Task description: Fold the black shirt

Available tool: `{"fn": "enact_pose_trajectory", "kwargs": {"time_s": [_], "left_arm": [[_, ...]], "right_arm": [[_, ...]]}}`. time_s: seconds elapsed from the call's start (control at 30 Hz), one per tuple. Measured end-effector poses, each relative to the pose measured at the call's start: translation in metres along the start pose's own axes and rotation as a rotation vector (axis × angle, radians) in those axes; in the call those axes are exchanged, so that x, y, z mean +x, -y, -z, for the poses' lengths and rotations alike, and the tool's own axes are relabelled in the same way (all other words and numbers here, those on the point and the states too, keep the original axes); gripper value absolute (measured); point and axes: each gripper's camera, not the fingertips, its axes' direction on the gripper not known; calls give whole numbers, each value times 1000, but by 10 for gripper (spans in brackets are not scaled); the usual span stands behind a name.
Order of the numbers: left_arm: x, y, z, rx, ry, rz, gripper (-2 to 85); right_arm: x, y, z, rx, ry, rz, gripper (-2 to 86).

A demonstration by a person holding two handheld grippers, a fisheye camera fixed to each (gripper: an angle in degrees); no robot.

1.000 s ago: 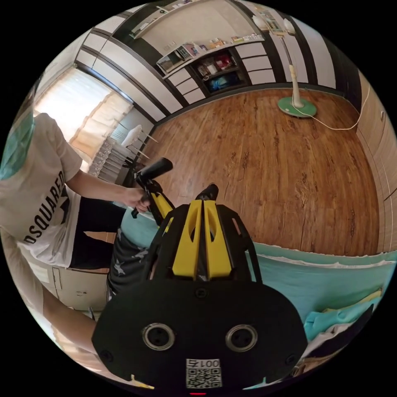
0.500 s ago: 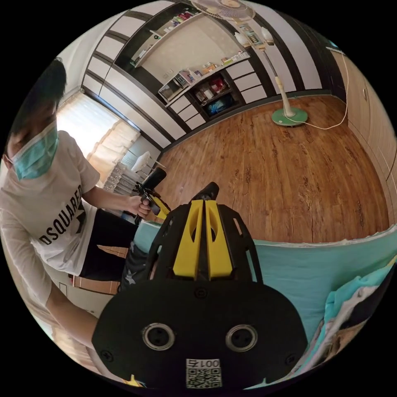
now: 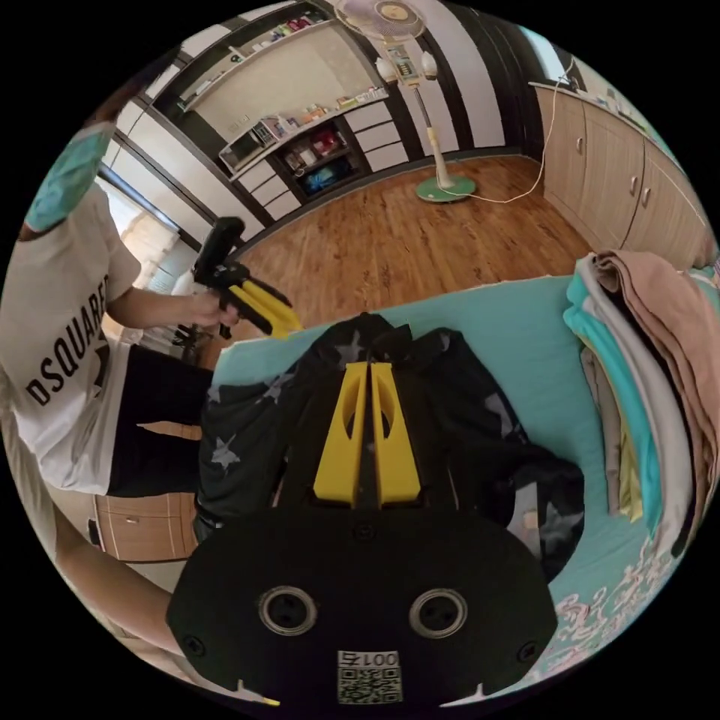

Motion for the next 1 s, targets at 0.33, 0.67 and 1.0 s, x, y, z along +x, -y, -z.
{"fn": "enact_pose_trajectory", "kwargs": {"time_s": [0.33,0.67,1.0], "left_arm": [[40,13,-44,-22,-141,142,56],[169,-34,-16,3,-195,-321,-8],[329,-138,-94,-505,571,-1327,-8]], "right_arm": [[-26,-81,-17,-60,-21,-86,5],[-41,-129,-15,-119,-144,-91,4],[-29,-198,-9,15,-2,-383,29]]}}
